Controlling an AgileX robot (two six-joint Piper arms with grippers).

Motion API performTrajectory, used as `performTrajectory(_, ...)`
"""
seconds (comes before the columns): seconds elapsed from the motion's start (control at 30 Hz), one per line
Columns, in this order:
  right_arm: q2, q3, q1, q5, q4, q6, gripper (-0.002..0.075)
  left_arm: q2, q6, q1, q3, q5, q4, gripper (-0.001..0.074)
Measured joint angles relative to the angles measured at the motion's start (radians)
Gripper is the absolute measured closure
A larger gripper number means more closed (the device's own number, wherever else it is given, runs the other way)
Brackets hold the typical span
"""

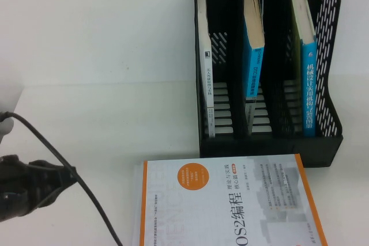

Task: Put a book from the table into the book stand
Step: Push book with right arm

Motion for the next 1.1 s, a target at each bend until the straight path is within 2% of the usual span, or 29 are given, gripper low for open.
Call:
performTrajectory(0.13, 0.087, 0.0, 0.042, -0.02, 0.0, -0.007, 0.0724, 0.0, 0.136, 0.0, 0.0, 0.0, -0.114, 0.0738)
performTrajectory(0.47, 0.272, -0.004, 0.22, -0.161, 0.057, -0.014, 0.0722, 0.0, 0.226, 0.0, 0.0, -0.025, -0.202, 0.0738)
performTrajectory(0.7, 0.361, -0.006, 0.24, -0.206, 0.057, -0.015, 0.0722, 0.0, 0.237, 0.0, 0.0, -0.134, -0.348, 0.0738)
performTrajectory(1.1, 0.367, -0.007, 0.327, -0.217, 0.055, -0.017, 0.0721, 0.002, 0.312, 0.0, 0.0, -0.189, -0.37, 0.0738)
